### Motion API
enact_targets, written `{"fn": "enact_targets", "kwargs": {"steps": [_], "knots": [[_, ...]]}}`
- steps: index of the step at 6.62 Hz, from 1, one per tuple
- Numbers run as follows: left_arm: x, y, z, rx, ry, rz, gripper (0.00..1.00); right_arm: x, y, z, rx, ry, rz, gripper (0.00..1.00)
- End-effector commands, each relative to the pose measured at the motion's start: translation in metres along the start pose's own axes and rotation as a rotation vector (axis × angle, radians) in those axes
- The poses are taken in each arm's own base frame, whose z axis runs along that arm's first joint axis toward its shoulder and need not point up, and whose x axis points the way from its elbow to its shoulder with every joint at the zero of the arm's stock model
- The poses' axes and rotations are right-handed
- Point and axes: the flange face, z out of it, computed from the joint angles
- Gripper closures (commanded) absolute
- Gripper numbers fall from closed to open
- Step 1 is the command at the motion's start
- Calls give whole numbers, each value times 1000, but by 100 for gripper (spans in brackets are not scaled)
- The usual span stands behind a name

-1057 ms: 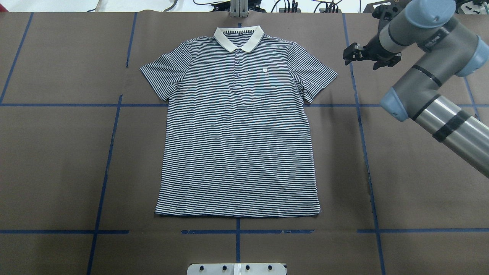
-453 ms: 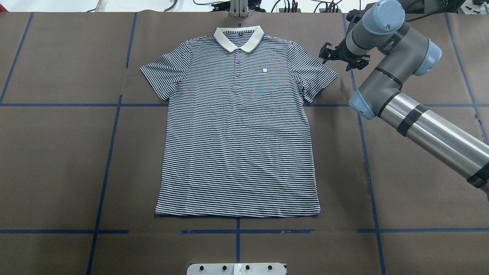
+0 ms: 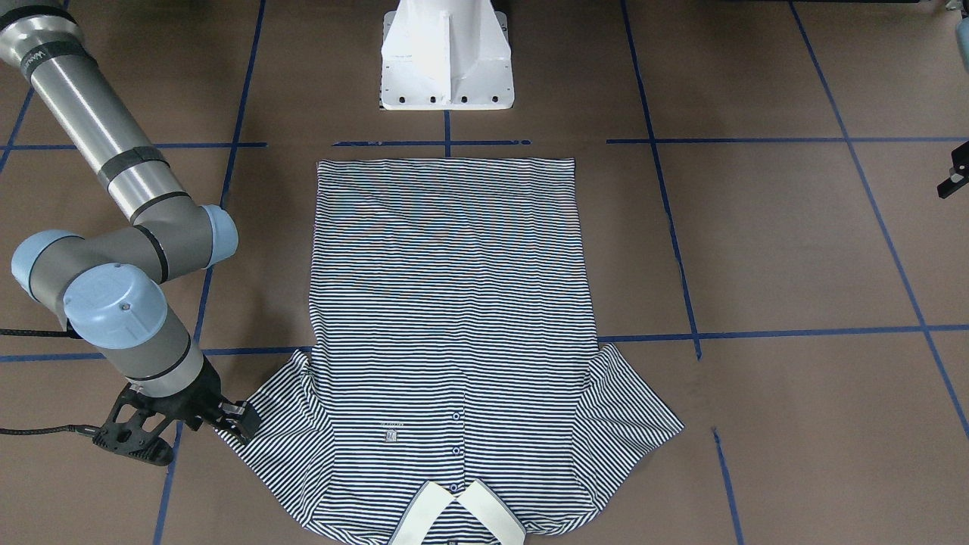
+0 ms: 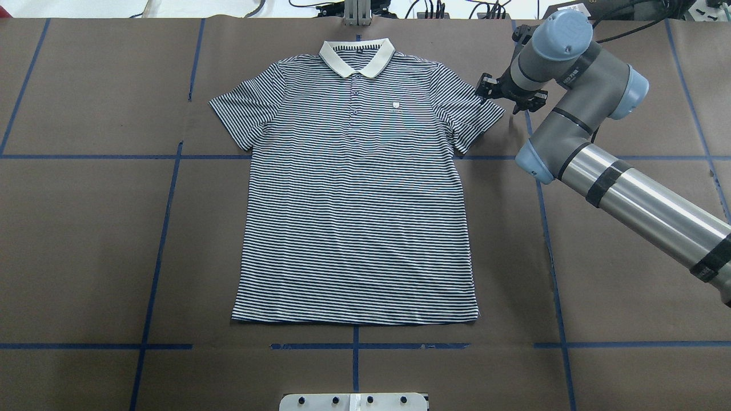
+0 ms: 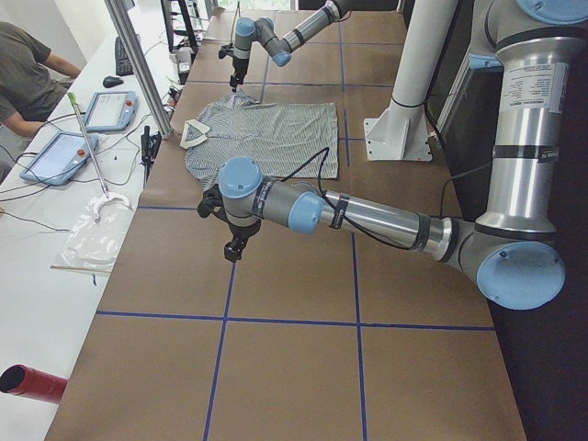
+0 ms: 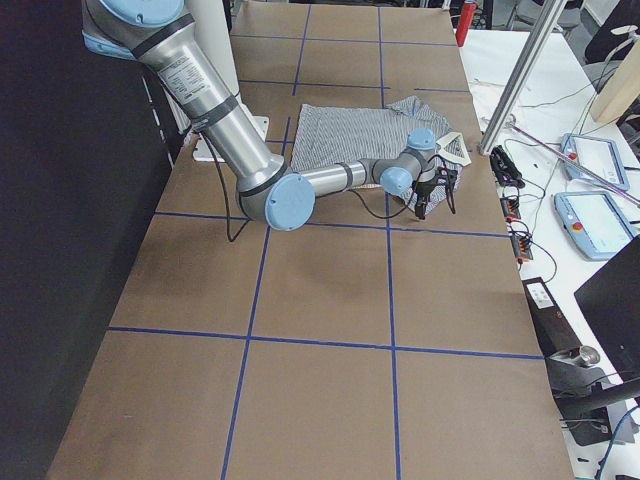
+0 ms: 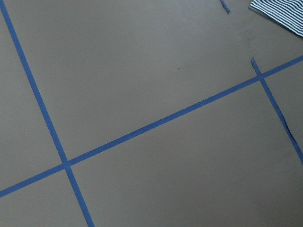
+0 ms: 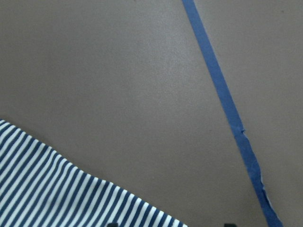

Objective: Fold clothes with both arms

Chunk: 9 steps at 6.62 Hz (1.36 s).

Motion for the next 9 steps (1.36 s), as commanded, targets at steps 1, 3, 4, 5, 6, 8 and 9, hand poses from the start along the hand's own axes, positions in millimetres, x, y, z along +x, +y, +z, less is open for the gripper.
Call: {"fn": "enact_targets", "kwargs": {"steps": [1,3,4,5,6,8,9], "knots": [[2,-1,-1,3,6,4,0,-3,1,4,-5,7,1,75],[3,0,-2,4,7,8,0,-6,3,1,-9,-3,-25,100],[5,0,-2,6,28,7,0,-14,4,-8,-5,-21,-32,100],[5,0,-2,7,35,5,0,-15,5,-11,-7,-26,-34,100],[5,0,-2,7,35,5,0,-20,7,-13,-7,-33,-38,100],[8,-1,-3,11,45,6,0,-83,21,-52,-9,-62,-32,100],[9,-1,-4,14,55,5,0,-136,42,-67,-28,-64,41,100]]}}
